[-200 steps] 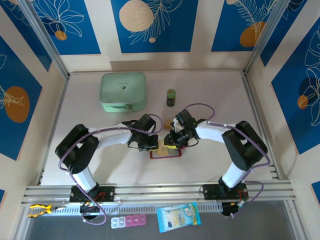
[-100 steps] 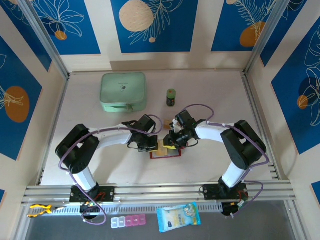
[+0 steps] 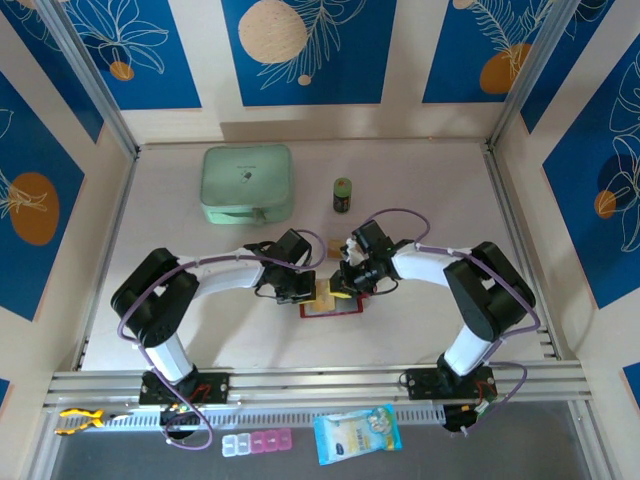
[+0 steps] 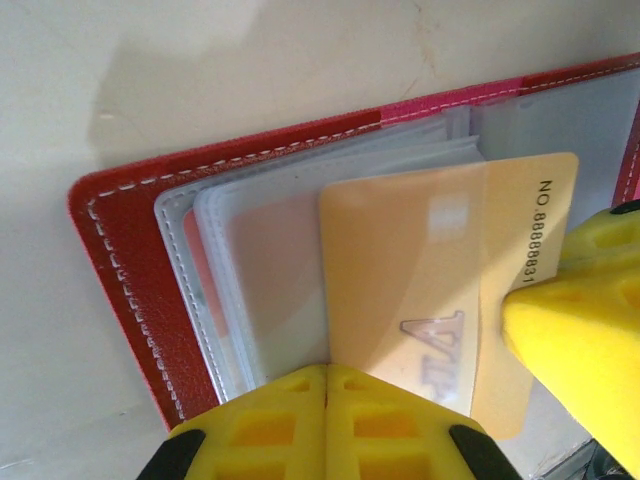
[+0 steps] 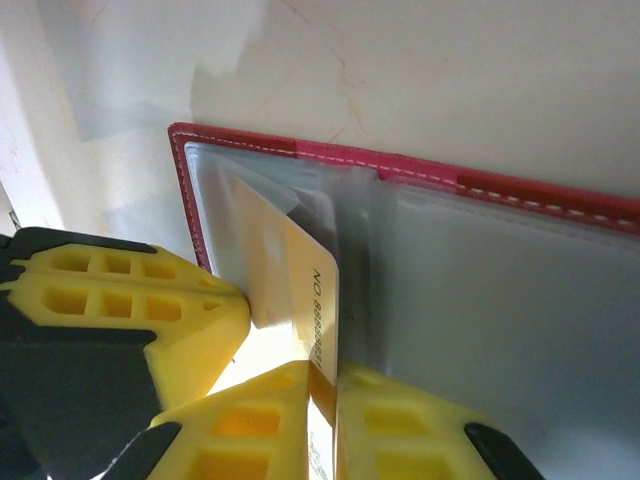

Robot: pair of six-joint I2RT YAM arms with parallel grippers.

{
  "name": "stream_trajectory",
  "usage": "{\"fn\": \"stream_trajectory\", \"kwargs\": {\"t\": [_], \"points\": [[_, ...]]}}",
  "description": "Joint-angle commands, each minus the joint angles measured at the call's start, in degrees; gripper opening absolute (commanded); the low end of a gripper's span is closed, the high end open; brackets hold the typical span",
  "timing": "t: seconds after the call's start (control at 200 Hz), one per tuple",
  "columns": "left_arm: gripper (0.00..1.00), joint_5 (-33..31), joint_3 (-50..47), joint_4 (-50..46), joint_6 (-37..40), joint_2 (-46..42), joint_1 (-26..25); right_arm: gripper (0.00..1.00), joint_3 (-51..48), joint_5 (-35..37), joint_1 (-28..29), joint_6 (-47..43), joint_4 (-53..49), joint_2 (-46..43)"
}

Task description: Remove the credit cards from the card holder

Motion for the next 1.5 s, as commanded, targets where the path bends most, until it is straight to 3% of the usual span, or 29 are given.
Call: {"fn": "stream_trajectory", "kwargs": {"t": [0.0,0.585,0.94,1.49], "points": [[0.02,-0.42,-0.33,-1.34,0.44,0.81,-0.21,0.12,-0.86,0.33,-0.75,-1.37,-2.69,-2.48],[0.02,0.16,-1.31,1.73,-0.08,-0.33,-0.22,0.08,6.71,6.55,-2.32,-10.86,-19.77,-5.45],[0.02,0.95,-1.79,2.70,0.02,-0.45,-0.21,0.09,10.36,6.75,-1.56,-12.60,-22.33,-2.55],[0.02,1.24,-2.28,3.50,-0.08,-0.65,-0.24,0.15,9.39,9.00,0.97,-8.04,-22.42,-3.92]]}}
